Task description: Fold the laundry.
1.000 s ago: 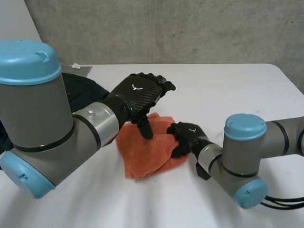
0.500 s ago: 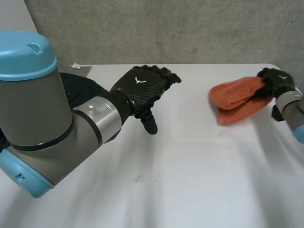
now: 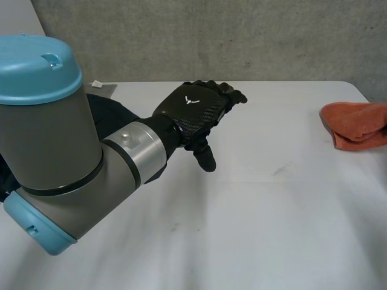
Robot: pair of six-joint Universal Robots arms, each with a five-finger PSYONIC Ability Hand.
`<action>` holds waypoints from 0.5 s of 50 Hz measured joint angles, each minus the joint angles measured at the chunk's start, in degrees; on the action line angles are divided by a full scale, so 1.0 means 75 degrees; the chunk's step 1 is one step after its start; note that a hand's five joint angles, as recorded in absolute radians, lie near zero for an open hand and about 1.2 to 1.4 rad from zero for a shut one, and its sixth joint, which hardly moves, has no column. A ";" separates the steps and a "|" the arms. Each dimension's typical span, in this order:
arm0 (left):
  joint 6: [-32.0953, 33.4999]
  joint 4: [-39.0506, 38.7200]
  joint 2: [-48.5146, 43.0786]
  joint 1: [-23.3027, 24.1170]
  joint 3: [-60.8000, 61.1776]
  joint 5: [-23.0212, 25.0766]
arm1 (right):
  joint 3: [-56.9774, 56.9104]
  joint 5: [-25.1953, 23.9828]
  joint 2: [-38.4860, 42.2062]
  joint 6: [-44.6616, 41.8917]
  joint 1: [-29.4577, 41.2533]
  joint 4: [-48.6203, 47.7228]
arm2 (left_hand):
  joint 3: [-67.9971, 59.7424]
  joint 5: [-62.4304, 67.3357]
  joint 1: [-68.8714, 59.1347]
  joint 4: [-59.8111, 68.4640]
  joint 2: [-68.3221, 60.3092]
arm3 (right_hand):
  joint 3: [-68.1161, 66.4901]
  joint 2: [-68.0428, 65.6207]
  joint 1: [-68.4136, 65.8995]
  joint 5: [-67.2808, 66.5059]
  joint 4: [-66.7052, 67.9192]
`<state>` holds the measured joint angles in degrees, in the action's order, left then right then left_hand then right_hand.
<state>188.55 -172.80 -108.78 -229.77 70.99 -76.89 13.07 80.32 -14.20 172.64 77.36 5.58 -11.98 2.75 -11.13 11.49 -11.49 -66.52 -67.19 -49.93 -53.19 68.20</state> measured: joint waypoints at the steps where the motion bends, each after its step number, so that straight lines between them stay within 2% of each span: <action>1: -0.0005 0.0000 -0.0011 -0.0001 0.0009 -0.0001 | -0.0052 0.0041 0.0016 -0.0084 -0.0008 -0.0029 | 0.0000 0.0000 0.0000 0.0000 0.0000 | 0.0000 0.0000 0.0000 0.0000 -0.0001; 9: -0.0025 0.0001 -0.0039 -0.0003 0.0029 -0.0002 | -0.0133 0.0505 0.0101 -0.0875 -0.0001 -0.0106 | 0.0000 0.0001 0.0000 0.0000 0.0000 | 0.0214 0.0242 0.0103 0.0175 -0.0270; 10: -0.0026 0.0001 -0.0039 -0.0004 0.0034 -0.0002 | -0.0090 0.0630 0.0111 -0.1140 0.0005 -0.0113 | 0.0000 0.0000 0.0000 0.0000 0.0000 | 0.2830 0.3098 0.2319 0.2581 -0.2935; 12: -0.0028 0.0001 -0.0038 -0.0006 0.0036 -0.0004 | 0.0000 0.0693 0.0092 -0.1317 0.0016 -0.0111 | 0.0000 0.0000 0.0000 0.0000 0.0000 | 0.5724 0.6014 0.4428 0.5355 -0.5815; 14: -0.0030 0.0001 -0.0036 -0.0010 0.0039 -0.0006 | 0.0118 0.0730 0.0054 -0.1449 0.0029 -0.0107 | 0.0000 0.0000 0.0000 0.0000 0.0000 | 0.6198 0.6347 0.4693 0.5770 -0.6312; 15: -0.0032 0.0001 -0.0033 -0.0013 0.0041 -0.0007 | 0.0209 0.0748 0.0018 -0.1534 0.0040 -0.0104 | 0.0000 0.0001 0.0000 0.0000 0.0000 | 0.7150 0.7212 0.5087 0.6510 -0.7238; 18: -0.0033 0.0000 -0.0009 -0.0027 0.0067 -0.0010 | 0.0817 0.0761 -0.0341 -0.1961 0.0009 -0.0103 | 0.0000 0.0000 0.0000 0.0000 0.0000 | 0.7229 0.7251 0.5090 0.6596 -0.7287; 22: -0.0030 0.0001 0.0043 -0.0039 0.0141 -0.0008 | 0.1777 0.0761 -0.0951 -0.2976 -0.0121 -0.0141 | 0.0000 0.0000 0.0000 0.0000 0.0000 | 0.7229 0.7251 0.5090 0.6601 -0.7287; 24: -0.0023 0.0001 0.0069 -0.0046 0.0196 -0.0005 | 0.2342 0.0802 -0.1341 -0.3919 -0.0201 -0.0195 | 0.0000 0.0000 0.0000 0.0000 0.0000 | 0.7229 0.7251 0.5090 0.6612 -0.7287; 25: -0.0023 0.0001 0.0069 -0.0046 0.0196 -0.0005 | 0.2342 0.0802 -0.1341 -0.3919 -0.0201 -0.0195 | 0.0000 0.0000 0.0000 0.0000 0.0000 | 0.7229 0.7251 0.5090 0.6612 -0.7287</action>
<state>188.37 -172.79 -108.26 -230.11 72.46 -76.93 30.64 86.33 -24.26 143.24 75.85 4.12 -11.98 2.75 -11.13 11.49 -11.49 -12.30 -12.81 -11.76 -3.60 13.55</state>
